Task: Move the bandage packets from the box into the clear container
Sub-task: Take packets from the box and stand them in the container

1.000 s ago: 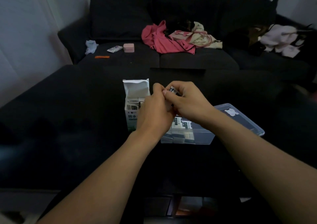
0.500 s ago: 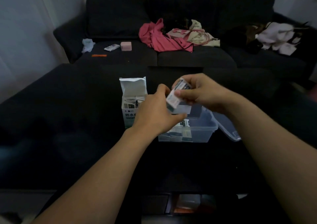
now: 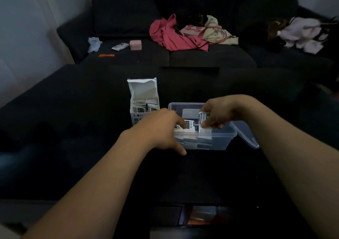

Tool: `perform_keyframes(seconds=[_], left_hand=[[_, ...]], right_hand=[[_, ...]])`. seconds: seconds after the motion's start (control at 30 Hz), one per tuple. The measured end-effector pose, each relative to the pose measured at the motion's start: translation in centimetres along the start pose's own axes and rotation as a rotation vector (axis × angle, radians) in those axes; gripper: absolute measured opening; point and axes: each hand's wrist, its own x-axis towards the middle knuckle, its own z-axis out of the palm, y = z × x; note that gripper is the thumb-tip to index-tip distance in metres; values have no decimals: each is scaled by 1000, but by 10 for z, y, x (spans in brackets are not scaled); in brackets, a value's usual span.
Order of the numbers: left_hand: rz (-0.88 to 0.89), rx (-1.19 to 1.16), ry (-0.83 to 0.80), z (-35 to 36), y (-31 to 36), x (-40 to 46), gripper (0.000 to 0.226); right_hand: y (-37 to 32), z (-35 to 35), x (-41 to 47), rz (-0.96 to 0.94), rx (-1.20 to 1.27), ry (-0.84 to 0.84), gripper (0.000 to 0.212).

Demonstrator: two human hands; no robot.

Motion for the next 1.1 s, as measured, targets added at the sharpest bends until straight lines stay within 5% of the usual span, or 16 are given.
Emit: perform_keyframes(seconds=[0.43,0.73,1.1], left_hand=[[-3,-41,-81,12,-1,5,76],[16,-37,-86,11,1,5,72],[20,-73,-122,10,3,2,59]], right_hand=[[-9,18,10,117,52,33,50],[-12,21,14,162,-81,56,39],[-18,22,21,172,-86,73,51]])
